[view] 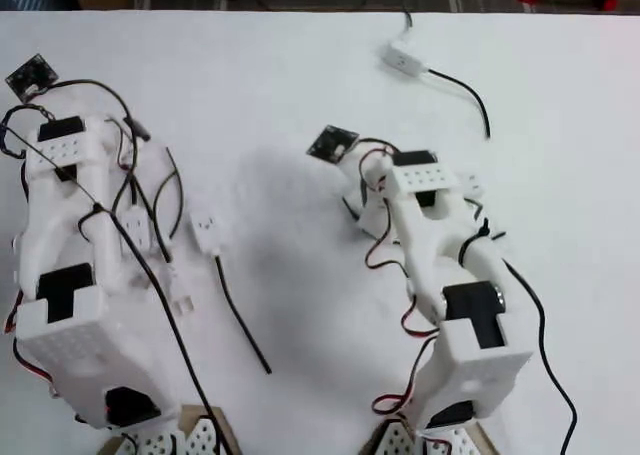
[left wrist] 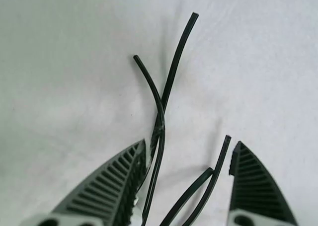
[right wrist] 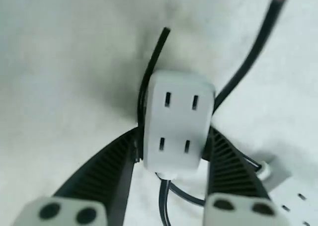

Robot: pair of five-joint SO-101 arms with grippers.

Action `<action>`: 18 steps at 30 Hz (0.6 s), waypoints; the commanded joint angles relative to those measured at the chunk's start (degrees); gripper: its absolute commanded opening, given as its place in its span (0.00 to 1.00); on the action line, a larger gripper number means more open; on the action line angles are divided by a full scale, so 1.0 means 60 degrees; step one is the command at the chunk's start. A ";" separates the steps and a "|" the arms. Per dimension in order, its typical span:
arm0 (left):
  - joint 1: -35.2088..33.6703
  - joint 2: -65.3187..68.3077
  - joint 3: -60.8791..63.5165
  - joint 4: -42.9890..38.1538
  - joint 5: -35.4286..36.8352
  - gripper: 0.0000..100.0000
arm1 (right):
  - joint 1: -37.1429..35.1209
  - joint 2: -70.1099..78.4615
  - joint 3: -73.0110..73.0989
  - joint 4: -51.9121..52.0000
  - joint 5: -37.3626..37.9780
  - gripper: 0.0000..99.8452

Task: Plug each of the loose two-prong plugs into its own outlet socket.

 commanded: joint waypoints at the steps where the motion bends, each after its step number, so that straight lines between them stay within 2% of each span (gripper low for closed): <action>1: 0.0095 -0.0051 -0.0044 -0.0190 0.0059 0.28 | 0.0330 -0.1194 -0.1377 0.1238 -0.0308 0.13; 8: 0.0095 -0.0051 -0.0044 -0.0190 0.0059 0.28 | 0.0549 -0.1985 -0.3414 0.3568 -0.1011 0.13; 10: 0.0095 -0.0051 -0.0044 -0.0190 0.0059 0.28 | 0.0505 -0.2044 -0.3707 0.4095 -0.1553 0.13; 14: 0.0095 -0.0051 -0.0044 -0.0190 0.0059 0.28 | 0.0198 -0.1956 -0.3971 0.4535 -0.3663 0.13; 18: 0.0095 -0.0051 -0.0044 -0.0190 0.0059 0.28 | -0.0608 -0.1487 -0.3912 0.4242 -0.6198 0.13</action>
